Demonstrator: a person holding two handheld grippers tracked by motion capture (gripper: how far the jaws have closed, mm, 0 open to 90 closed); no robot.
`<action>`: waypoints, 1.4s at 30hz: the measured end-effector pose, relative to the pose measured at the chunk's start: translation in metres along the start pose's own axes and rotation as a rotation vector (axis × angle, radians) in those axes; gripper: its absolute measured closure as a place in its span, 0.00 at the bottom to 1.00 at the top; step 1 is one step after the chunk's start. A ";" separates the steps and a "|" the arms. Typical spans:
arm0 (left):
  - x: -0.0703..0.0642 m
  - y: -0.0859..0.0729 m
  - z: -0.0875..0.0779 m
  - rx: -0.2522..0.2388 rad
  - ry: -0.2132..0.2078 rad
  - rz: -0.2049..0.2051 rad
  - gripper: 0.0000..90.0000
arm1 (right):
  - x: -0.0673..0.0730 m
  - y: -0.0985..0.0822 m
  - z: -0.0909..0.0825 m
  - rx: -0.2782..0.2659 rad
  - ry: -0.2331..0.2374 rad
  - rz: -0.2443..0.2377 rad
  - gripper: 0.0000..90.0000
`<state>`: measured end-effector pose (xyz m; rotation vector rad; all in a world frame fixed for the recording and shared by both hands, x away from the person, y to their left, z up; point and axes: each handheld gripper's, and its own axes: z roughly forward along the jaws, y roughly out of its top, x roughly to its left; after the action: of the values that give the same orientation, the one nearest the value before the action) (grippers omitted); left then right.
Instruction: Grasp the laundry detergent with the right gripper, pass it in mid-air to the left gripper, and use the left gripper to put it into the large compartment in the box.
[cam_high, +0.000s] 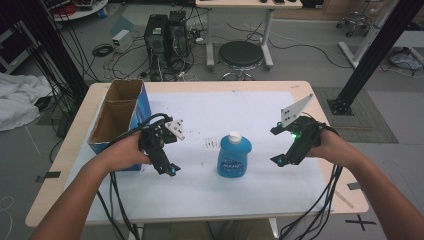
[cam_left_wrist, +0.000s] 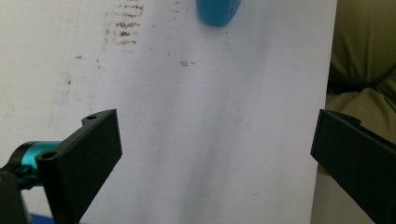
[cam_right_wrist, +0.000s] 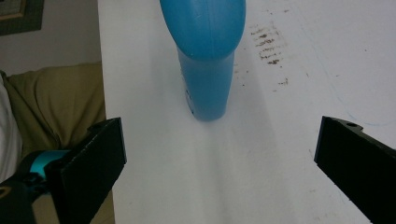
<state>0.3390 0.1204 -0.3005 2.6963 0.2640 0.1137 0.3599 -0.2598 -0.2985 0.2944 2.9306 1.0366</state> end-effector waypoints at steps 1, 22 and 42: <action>0.000 0.000 0.000 0.001 0.001 0.001 0.02 | 0.000 -0.001 0.002 -0.008 0.001 0.003 0.01; 0.002 -0.001 0.001 -0.015 0.010 -0.008 0.02 | -0.004 -0.008 0.040 -0.130 0.047 0.018 0.01; 0.002 -0.005 0.003 -0.018 0.010 -0.017 0.02 | -0.010 -0.009 0.073 -0.222 0.088 0.022 0.01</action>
<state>0.3406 0.1238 -0.3046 2.6759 0.2883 0.1243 0.3739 -0.2229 -0.3614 0.2814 2.8550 1.3975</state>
